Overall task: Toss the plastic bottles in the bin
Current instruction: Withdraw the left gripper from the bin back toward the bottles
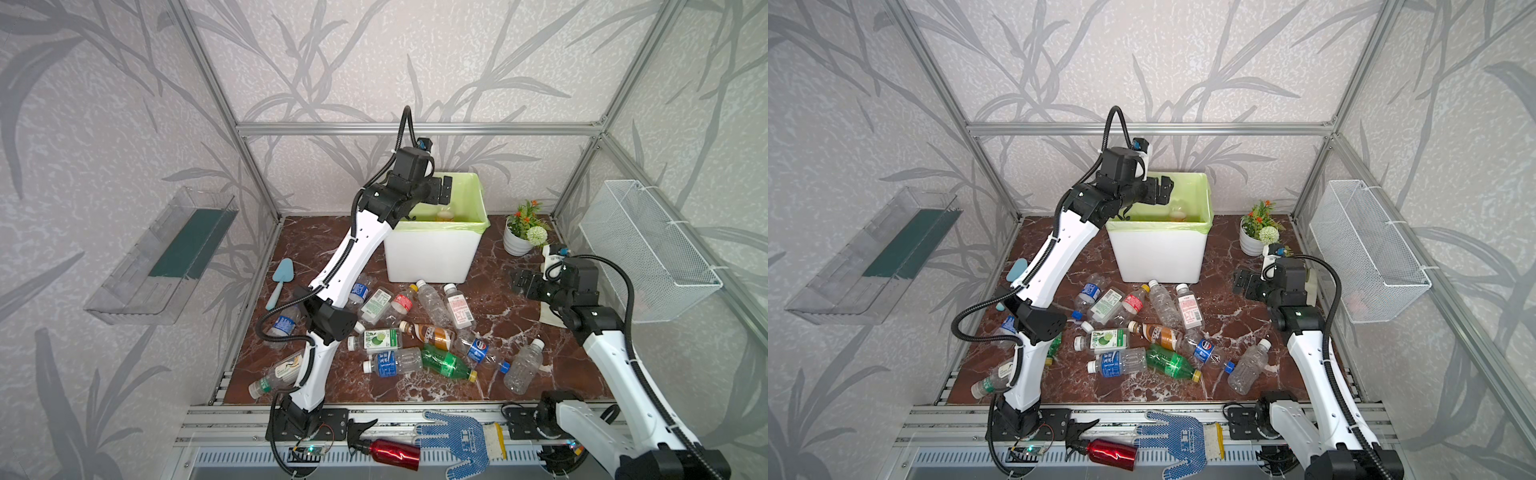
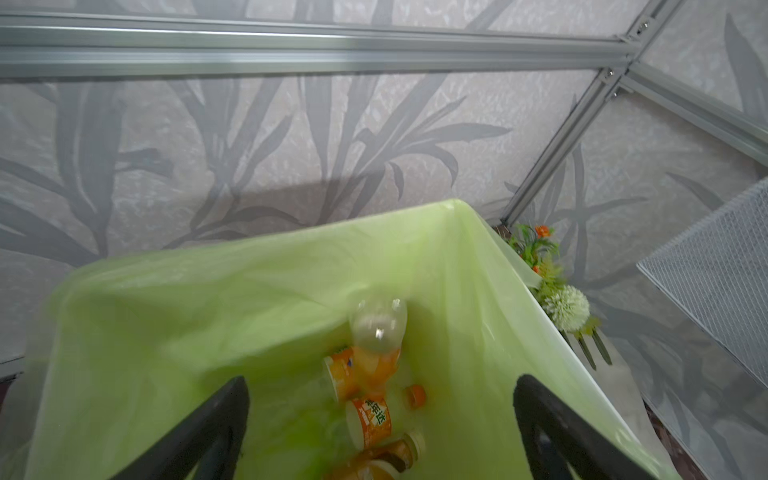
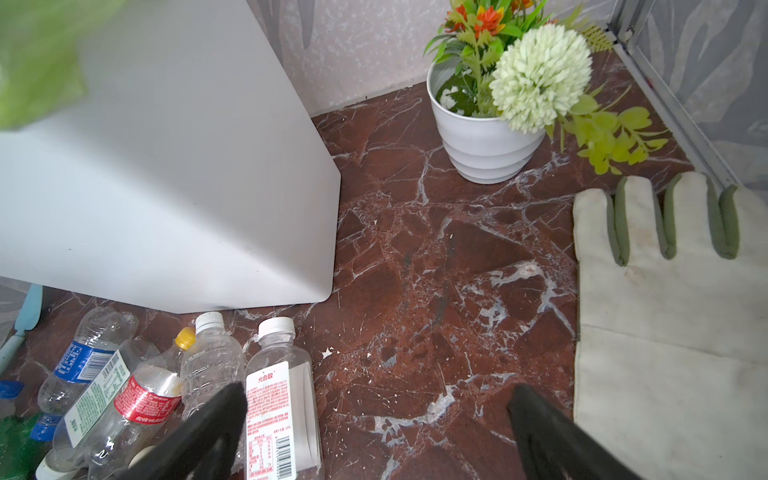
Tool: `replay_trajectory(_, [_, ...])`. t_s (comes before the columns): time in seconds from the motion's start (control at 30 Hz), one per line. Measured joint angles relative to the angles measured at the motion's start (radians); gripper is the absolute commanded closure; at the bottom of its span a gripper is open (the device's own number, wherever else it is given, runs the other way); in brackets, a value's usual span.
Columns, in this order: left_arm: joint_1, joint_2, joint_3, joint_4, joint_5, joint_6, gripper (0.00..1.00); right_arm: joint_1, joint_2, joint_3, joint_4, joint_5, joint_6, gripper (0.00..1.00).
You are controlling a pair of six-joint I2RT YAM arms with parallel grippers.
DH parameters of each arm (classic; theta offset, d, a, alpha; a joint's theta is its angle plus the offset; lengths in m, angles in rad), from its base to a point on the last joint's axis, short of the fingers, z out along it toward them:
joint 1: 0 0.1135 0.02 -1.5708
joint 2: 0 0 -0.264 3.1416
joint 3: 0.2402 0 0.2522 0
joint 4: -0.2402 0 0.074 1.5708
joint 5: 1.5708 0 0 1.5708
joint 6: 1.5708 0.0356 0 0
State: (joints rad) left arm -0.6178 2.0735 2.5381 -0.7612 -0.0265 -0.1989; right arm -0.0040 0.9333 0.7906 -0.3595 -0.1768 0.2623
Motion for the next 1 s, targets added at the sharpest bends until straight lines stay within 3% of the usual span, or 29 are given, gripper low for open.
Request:
replay_trajectory(0.17, [-0.023,-0.505,-0.585,0.299,-0.023,0.026,0.01,0.000,0.003,0.000,-0.004,-0.003,0.008,0.01])
replay_trajectory(0.27, [-0.015,-0.664,-0.713,0.415,-0.076,0.035,0.01,0.000,0.019,0.000,-0.008,-0.009,0.020,0.00])
replay_trajectory(0.43, [0.002,-0.768,-0.879,0.504,-0.156,0.042,0.01,0.000,0.024,-0.003,-0.015,-0.020,0.043,0.01])
replay_trajectory(0.6, [0.047,-0.782,-1.104,0.484,-0.188,0.015,0.01,0.014,0.031,-0.016,-0.051,-0.022,0.063,0.01])
replay_trajectory(0.73, [0.123,-0.816,-1.253,0.457,-0.183,-0.038,0.01,0.038,0.034,-0.016,-0.139,0.047,0.113,0.01])
replay_trajectory(1.0, [0.175,-0.937,-1.355,0.432,-0.182,-0.101,0.01,0.041,-0.079,-0.046,-0.332,0.177,0.271,0.01])
